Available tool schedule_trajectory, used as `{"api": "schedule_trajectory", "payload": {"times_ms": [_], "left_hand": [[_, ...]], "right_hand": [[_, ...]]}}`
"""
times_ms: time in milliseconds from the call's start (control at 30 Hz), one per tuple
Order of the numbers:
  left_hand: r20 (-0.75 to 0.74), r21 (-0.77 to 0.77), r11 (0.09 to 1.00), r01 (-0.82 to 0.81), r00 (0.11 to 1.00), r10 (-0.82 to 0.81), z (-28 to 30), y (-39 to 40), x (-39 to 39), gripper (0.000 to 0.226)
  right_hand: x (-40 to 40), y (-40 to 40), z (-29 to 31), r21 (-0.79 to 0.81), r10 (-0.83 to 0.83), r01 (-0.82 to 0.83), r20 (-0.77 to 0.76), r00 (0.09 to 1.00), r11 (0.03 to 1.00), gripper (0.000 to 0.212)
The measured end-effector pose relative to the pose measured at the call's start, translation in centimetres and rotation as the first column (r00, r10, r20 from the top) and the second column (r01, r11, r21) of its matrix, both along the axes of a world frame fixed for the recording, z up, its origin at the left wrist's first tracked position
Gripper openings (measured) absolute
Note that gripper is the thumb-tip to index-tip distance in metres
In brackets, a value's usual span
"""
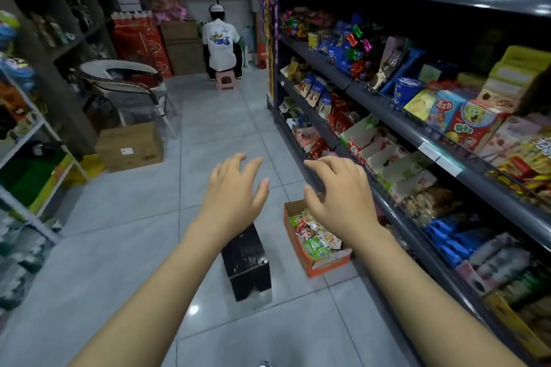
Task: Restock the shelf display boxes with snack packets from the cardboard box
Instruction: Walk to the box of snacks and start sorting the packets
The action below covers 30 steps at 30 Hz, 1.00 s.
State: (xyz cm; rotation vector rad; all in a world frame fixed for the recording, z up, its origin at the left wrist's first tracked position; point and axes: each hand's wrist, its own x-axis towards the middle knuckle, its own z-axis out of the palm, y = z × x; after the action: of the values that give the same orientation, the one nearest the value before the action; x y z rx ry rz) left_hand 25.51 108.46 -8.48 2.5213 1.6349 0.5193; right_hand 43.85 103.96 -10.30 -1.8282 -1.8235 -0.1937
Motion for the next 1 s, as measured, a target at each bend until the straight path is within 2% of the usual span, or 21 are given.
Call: {"api": "schedule_trajectory", "payload": {"times_ms": [233,533,1000], "left_hand": [[-0.017,-0.008,0.994,0.108,0.994,-0.108,1.1,12.7,2.0,0.049],[-0.030,-0.077,0.975,0.207,0.977,-0.210,-0.7,23.8,7.6,0.048],[-0.019,-0.050,0.984,0.171,0.985,-0.172,-1.7,42.5,20.2,0.048]], "right_hand": [[1.7,10.0,0.1,-0.057,-0.101,0.099,-0.029,0.994,0.993,0.042],[6.6,20.0,-1.6,-0.122,-0.178,0.171,-0.052,0.983,0.978,0.044],[19.1,40.4,-2.5,-0.133,-0.117,0.108,-0.064,0.991,0.985,0.043]]}}
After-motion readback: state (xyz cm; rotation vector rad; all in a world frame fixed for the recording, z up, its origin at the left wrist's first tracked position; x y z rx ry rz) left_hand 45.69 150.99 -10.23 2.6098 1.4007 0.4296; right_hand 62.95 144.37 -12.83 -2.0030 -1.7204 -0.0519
